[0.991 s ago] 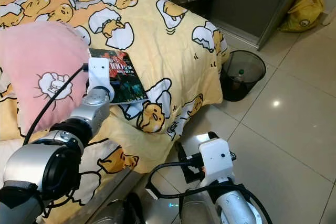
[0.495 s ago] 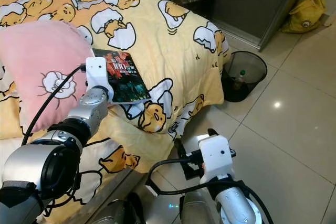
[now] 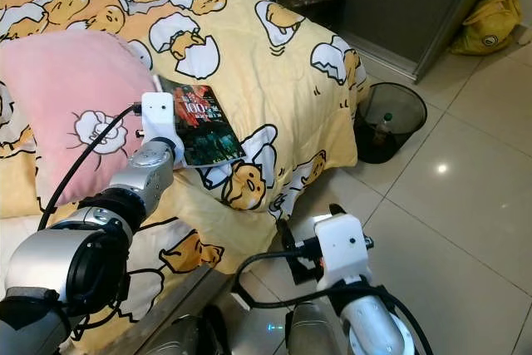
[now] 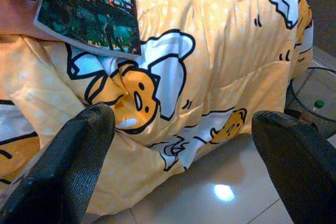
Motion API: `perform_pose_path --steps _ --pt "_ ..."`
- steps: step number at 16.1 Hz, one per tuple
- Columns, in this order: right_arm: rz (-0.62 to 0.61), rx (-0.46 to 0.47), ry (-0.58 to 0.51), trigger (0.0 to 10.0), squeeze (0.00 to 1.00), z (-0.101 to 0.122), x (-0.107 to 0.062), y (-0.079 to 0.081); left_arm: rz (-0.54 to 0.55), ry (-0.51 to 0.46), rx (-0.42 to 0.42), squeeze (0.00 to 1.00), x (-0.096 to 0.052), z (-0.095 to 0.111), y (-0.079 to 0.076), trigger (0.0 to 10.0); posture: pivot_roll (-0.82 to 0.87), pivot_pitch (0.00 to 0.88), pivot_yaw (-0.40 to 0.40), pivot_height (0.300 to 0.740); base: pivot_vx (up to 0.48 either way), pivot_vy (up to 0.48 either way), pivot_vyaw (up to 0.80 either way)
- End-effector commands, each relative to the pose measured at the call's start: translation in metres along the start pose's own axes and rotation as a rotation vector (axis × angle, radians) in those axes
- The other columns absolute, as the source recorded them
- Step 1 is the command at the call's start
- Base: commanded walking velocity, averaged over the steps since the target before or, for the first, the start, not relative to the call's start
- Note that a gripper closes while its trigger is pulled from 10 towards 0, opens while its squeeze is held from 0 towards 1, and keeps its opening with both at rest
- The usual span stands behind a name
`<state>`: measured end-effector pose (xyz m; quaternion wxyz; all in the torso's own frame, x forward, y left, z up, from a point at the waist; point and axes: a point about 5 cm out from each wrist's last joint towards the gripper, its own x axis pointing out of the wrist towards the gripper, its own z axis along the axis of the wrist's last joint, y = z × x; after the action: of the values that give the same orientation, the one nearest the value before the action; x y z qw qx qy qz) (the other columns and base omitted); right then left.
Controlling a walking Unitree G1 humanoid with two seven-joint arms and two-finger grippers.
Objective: Clean up the room
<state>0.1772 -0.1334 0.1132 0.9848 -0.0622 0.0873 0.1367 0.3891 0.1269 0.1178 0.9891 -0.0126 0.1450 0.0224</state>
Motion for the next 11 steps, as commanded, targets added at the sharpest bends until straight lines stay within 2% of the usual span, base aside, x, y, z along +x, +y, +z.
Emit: perform_pose_path --steps 1,2,5,6,8,10,11 --pt "0.002 0.017 0.026 10.0 0.0 -0.004 0.0 0.0 -0.053 0.072 -0.059 0.0 -0.003 -0.017 -0.007 0.0 -0.42 0.215 0.092 0.74 0.0 0.0 0.0" --pt "0.001 0.018 0.026 10.0 0.0 -0.004 0.001 0.0 -0.077 0.04 -0.123 0.0 -0.002 -0.008 -0.01 0.0 -0.42 0.213 0.092 0.74 0.0 0.0 0.0" --pt "-0.003 0.023 0.024 10.0 0.0 -0.005 0.004 -0.002 -0.115 -0.014 -0.184 0.0 0.0 0.009 -0.016 0.0 -0.4 0.201 0.091 0.74 0.0 0.0 0.0" --pt "-0.002 0.024 0.015 10.0 0.0 -0.004 0.008 -0.003 -0.163 -0.071 -0.239 0.0 0.001 0.024 -0.02 0.0 -0.4 0.187 0.091 0.74 0.0 0.0 0.0" --pt "-0.002 0.022 0.003 10.0 0.0 -0.003 0.014 -0.005 -0.219 -0.131 -0.265 0.0 0.001 0.039 -0.025 0.0 -0.39 0.166 0.089 0.74 0.0 0.0 0.0" --pt "-0.001 0.019 -0.009 10.0 0.0 -0.002 0.021 -0.008 -0.256 -0.199 -0.242 0.0 0.0 0.051 -0.028 0.0 -0.37 0.138 0.085 0.74 0.0 0.0 0.0" --pt "-0.003 0.022 -0.018 10.0 0.0 -0.001 0.026 -0.009 -0.264 -0.266 -0.242 0.0 -0.001 0.062 -0.025 0.0 -0.36 0.119 0.083 0.74 0.0 0.0 0.0"
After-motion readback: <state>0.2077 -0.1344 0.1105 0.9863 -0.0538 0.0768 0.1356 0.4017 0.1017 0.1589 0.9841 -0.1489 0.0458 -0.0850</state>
